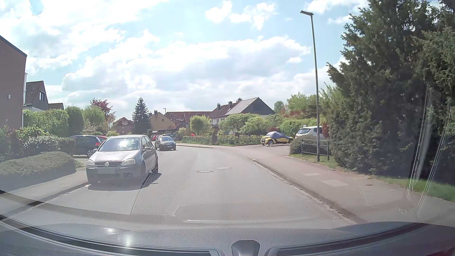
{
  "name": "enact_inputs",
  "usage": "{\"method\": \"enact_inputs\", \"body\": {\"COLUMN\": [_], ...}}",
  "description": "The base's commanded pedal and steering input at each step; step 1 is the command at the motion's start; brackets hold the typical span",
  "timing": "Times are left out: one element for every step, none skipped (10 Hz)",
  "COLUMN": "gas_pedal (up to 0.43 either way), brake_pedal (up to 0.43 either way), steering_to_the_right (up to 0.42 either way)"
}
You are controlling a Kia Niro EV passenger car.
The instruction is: Follow the waypoints while adhering to traffic rules and regulations
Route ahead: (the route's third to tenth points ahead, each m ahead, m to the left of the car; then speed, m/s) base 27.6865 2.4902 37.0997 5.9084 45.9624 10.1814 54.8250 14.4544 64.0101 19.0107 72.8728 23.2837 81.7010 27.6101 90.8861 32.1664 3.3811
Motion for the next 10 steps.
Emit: {"method": "enact_inputs", "body": {"gas_pedal": [0.087,0.079,0.079,0.079,0.067,0.067,0.059,0.000,0.000,0.000], "brake_pedal": [0.000,0.000,0.000,0.000,0.000,0.000,0.000,0.000,0.000,0.000], "steering_to_the_right": [0.017,0.015,0.010,0.003,-0.001,-0.005,-0.009,-0.011,-0.014,-0.019]}}
